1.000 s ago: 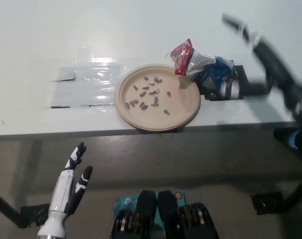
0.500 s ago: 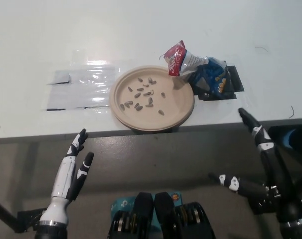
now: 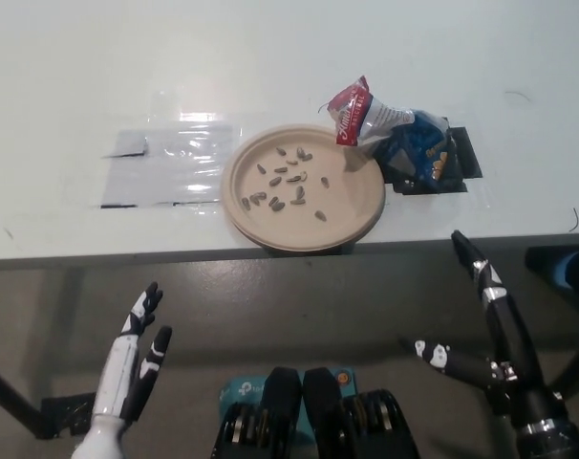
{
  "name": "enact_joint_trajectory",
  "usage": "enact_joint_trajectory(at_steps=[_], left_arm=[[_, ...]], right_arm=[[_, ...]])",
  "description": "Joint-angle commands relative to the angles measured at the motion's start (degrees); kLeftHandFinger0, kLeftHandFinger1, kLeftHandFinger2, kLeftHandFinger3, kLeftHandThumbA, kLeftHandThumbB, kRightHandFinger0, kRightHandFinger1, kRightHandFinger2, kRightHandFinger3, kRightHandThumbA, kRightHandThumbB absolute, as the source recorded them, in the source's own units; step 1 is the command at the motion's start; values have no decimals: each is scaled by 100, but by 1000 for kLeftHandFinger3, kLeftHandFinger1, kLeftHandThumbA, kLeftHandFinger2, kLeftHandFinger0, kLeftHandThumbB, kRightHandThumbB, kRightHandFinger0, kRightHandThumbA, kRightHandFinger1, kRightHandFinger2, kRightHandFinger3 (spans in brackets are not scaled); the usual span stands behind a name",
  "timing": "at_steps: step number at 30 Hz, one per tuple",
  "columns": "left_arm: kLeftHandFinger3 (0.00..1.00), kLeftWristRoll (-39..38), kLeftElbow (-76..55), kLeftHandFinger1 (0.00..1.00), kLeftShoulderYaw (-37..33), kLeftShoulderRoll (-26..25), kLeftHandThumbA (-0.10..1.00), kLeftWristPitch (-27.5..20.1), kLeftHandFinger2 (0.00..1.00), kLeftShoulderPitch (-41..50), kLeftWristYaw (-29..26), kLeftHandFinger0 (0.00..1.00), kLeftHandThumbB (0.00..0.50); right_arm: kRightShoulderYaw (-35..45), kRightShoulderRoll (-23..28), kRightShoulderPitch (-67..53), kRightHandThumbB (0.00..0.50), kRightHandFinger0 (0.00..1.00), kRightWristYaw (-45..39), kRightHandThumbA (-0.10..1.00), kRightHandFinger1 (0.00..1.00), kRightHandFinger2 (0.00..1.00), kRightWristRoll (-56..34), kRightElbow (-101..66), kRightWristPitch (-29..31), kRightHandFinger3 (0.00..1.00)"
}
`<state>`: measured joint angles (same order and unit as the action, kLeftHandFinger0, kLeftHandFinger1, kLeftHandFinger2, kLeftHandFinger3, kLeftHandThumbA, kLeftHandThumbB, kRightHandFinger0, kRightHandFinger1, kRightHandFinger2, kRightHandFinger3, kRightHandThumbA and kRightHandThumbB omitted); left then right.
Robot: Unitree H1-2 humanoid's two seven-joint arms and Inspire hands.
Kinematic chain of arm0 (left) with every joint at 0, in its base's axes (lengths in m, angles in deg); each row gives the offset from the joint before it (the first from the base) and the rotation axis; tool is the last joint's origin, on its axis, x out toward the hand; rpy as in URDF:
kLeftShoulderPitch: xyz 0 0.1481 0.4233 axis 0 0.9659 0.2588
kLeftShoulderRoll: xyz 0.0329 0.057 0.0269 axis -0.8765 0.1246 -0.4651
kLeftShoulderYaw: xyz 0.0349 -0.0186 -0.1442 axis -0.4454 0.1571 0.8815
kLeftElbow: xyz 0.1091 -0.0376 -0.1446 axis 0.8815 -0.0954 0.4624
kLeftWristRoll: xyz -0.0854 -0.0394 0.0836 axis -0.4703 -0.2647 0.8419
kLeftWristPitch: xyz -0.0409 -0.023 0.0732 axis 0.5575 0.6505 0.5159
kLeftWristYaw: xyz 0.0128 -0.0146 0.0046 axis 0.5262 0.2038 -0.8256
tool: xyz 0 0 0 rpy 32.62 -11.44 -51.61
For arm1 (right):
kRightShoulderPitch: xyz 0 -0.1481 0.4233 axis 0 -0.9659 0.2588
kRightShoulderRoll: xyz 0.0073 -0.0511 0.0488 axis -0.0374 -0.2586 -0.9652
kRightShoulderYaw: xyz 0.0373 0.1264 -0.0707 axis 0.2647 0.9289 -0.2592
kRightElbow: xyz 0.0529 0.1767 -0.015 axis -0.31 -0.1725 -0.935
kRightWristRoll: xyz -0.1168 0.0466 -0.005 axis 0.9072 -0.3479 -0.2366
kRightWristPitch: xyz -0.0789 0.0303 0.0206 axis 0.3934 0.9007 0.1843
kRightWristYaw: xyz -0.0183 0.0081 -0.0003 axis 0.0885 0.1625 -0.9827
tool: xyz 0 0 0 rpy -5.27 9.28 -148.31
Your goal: The robot picks up a small bag of sunflower seeds on the right hand side and take it to the empty plate on the left hand side then pours some sunflower seeds on to the plate.
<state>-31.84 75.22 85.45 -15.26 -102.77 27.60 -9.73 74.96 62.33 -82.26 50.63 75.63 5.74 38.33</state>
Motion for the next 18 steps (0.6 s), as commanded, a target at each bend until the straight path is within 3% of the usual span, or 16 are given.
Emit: enact_joint_trajectory(at_steps=[1,4,14,18], left_arm=[[1000,-26,-276,1000,-28,-19,1000,-112,1000,186,48,1000,351],[1000,-19,-274,1000,-48,14,1000,-129,1000,250,26,1000,343],[1000,-15,-128,1000,-49,-1,1000,-232,1000,395,-7,1000,325],[1000,-39,-75,1000,-38,-4,1000,-284,1000,389,-16,1000,330]], right_arm=[[-121,104,-106,190,1000,254,1000,1000,1000,-71,25,345,1000],[-180,174,-152,176,1000,291,1000,1000,1000,-48,56,345,1000],[-317,163,-288,241,1000,152,1000,1000,1000,-139,147,253,1000],[-372,188,-302,219,1000,188,1000,1000,1000,-56,208,305,1000]])
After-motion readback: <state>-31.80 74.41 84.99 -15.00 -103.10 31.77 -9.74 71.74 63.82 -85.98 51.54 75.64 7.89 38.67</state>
